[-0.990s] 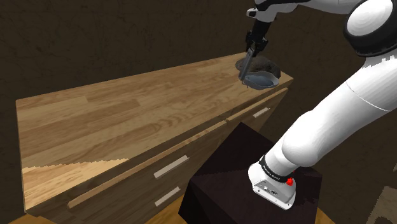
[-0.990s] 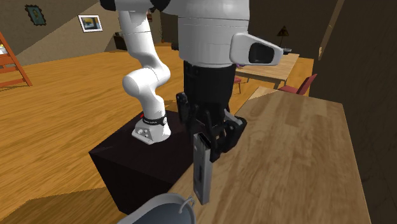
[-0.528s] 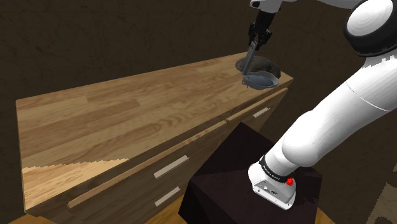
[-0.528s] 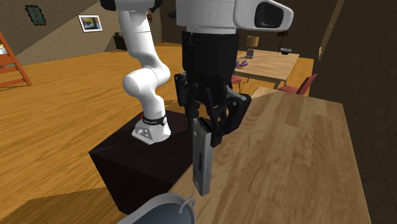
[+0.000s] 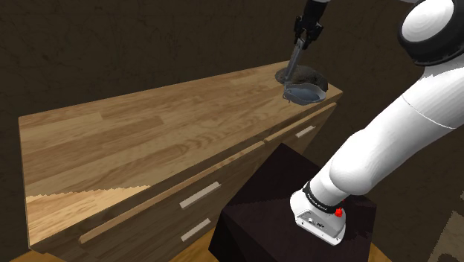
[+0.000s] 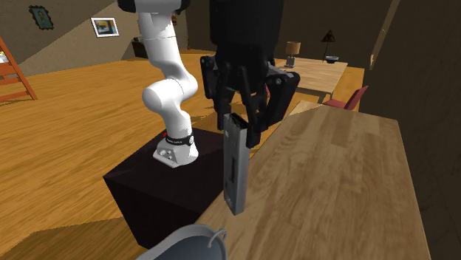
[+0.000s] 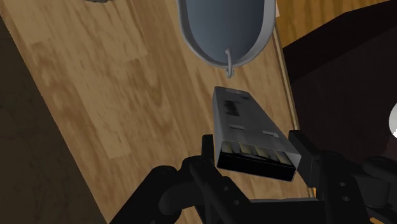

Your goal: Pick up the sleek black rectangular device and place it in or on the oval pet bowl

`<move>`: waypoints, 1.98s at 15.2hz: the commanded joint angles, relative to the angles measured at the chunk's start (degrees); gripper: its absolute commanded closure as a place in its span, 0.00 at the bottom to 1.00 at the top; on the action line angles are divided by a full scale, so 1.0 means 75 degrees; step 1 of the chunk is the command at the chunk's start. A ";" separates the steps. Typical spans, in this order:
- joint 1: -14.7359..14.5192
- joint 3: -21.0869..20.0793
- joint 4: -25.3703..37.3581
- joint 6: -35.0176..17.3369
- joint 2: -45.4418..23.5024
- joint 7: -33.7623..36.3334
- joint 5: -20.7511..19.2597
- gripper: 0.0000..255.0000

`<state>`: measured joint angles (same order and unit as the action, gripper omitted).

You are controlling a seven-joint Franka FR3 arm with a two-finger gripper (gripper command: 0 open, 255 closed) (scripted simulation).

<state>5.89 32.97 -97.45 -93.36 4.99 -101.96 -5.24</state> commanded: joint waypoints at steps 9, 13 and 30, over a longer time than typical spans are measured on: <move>0.0876 0.0946 0.2294 0.1197 -0.1264 -0.1856 0.0760 1.00; 0.1754 0.1348 0.3842 0.1932 -0.2314 -0.2889 0.1530 1.00; 0.1682 0.1399 0.2104 0.0451 -0.1989 -0.3064 0.1301 1.00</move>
<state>18.87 43.49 -80.08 -88.86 -10.60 -125.16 4.98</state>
